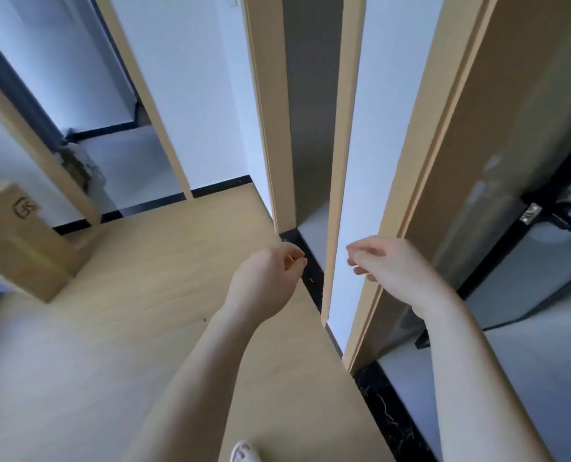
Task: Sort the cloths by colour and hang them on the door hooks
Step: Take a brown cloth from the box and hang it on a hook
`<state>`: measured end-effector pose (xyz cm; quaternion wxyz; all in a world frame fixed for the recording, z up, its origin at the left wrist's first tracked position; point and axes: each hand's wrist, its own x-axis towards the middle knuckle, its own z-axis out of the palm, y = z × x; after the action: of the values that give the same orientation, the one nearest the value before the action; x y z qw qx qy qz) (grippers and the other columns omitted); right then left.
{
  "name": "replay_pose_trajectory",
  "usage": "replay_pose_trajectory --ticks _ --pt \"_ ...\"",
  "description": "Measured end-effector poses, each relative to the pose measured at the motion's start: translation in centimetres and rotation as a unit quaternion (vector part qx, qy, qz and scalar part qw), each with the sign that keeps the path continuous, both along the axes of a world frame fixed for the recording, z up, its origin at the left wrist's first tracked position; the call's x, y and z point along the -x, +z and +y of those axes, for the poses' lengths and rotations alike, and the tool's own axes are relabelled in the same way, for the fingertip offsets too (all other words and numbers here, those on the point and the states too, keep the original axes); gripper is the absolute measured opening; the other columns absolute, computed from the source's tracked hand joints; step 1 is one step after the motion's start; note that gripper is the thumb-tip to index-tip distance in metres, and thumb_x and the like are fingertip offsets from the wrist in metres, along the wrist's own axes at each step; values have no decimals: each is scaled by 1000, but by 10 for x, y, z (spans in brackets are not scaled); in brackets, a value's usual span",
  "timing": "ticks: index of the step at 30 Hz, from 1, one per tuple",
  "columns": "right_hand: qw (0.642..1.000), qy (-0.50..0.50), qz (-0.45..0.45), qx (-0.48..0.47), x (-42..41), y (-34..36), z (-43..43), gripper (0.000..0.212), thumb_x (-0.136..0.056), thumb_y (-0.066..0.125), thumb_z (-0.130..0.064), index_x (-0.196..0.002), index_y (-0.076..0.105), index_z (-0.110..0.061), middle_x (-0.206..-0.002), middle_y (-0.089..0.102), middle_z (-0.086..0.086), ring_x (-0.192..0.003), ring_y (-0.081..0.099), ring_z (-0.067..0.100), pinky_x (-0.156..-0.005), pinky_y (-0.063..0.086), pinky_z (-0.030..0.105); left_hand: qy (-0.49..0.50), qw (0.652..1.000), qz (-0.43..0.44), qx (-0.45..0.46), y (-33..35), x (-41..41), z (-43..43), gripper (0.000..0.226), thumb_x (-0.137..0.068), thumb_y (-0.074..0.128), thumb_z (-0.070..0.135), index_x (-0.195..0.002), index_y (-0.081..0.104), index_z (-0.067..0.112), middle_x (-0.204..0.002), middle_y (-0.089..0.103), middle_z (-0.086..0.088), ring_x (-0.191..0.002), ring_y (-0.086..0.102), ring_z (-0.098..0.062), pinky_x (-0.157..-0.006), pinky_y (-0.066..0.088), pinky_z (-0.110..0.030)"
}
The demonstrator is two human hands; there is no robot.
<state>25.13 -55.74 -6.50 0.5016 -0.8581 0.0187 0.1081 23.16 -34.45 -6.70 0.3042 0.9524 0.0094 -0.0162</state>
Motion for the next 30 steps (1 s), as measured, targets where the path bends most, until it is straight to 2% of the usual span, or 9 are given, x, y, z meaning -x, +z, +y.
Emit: replay_pose_trajectory --ticks 4,10,14,19,22,30 --pt "999 35 -3 1 -32 5 59 15 -96 59 -33 -95 73 -36 -96 75 -15 -93 71 3 -99 55 43 36 998 4 -50 -2 -23 67 26 -103 51 42 -123 64 32 -108 69 10 -98 65 -23 -88 56 -39" --pt "997 78 -17 17 -85 5 163 14 -97 61 -30 -91 71 -38 -97 74 -17 -96 70 4 -100 54 38 61 997 17 -36 -7 -57 164 28 -103 51 43 -126 63 32 -102 64 14 -98 63 -20 -86 54 -35" --pt "994 104 -16 35 -120 -4 227 10 -95 62 -37 -92 72 -40 -101 73 -18 -99 70 7 -98 55 38 74 996 34 -27 -10 -81 226 28 -103 52 44 -126 62 34 -103 65 15 -95 63 -18 -83 52 -33" --pt "989 141 -13 47 -148 -13 287 14 -96 63 -40 -105 72 -37 -105 72 -18 -101 68 5 -93 55 33 85 994 55 44 -15 -97 286 23 -101 56 43 -121 65 35 -101 65 18 -90 62 -6 -78 51 -30" --pt "984 168 -10 50 -164 -17 320 9 -96 64 -40 -103 70 -39 -105 70 -19 -100 67 5 -84 52 26 109 991 62 36 -20 -104 317 24 -101 56 43 -122 65 35 -102 65 16 -92 63 -11 -81 51 -32" --pt "968 241 -7 73 -232 -35 399 16 -95 66 -40 -109 71 -34 -107 69 -15 -99 67 11 -78 53 28 180 981 72 23 -29 -140 373 25 -101 56 44 -122 64 34 -98 65 17 -93 63 -16 -88 54 -38"
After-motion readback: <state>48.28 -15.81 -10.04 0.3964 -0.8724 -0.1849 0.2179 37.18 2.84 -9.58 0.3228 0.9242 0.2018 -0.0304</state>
